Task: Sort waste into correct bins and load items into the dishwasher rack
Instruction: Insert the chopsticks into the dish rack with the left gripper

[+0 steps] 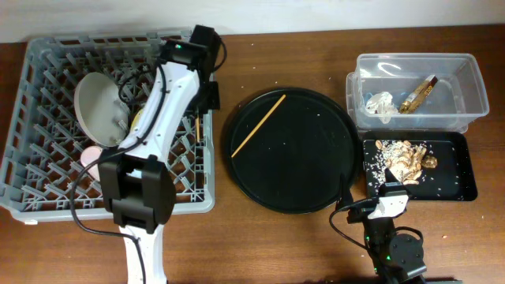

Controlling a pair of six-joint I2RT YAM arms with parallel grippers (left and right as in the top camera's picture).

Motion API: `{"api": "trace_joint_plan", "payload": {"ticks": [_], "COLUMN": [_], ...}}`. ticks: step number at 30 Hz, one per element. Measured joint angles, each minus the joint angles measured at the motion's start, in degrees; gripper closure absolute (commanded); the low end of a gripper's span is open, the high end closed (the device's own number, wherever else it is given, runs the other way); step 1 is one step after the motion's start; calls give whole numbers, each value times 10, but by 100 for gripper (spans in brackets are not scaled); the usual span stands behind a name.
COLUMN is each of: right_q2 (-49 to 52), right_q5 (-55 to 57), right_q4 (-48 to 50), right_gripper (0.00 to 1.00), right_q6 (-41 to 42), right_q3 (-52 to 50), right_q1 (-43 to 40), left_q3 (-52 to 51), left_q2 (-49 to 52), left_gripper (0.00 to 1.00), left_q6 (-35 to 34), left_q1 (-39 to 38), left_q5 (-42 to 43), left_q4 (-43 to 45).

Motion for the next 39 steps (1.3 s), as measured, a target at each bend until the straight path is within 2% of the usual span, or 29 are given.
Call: {"api": "trace_joint_plan", "payload": {"ticks": [2, 9, 13, 17, 24, 26, 27, 29, 33, 36, 39], "right_q2": [0, 0, 0, 0, 0, 0, 0, 0, 0, 0, 0], "right_q5": [0, 0, 0, 0, 0, 0, 0, 0, 0, 0, 0], "right_q4": [0, 0, 0, 0, 0, 0, 0, 0, 0, 0, 0], "right_gripper": [2, 1, 2, 2, 1, 2, 2, 2, 1, 2, 2], "right_q6": [0, 1, 0, 0, 0, 0, 0, 0, 0, 0, 0], "right_q3": [0, 0, 0, 0, 0, 0, 0, 0, 0, 0, 0], "right_q1": [0, 0, 0, 0, 0, 0, 0, 0, 0, 0, 0], "left_q3": [-1, 32, 27, 0, -13, -12, -12, -12, 12, 75, 187], "left_q2": [0, 0, 3, 39, 148, 149, 149, 149, 150, 153, 146], "left_gripper": [59, 59, 59, 59, 69, 87, 100, 100, 100, 100, 100], "left_q6": [3, 5, 70, 132, 177, 189, 193, 198, 200, 181, 123], "left_q1": [-1, -16, -75, -124, -130, -130, -130, -131, -134, -134, -129], "left_q5": [-1, 25, 43, 49, 56, 69, 77, 86, 96, 91, 43], "left_q4": [0, -9, 106, 186, 229, 232, 230, 225, 144, 52, -53]}}
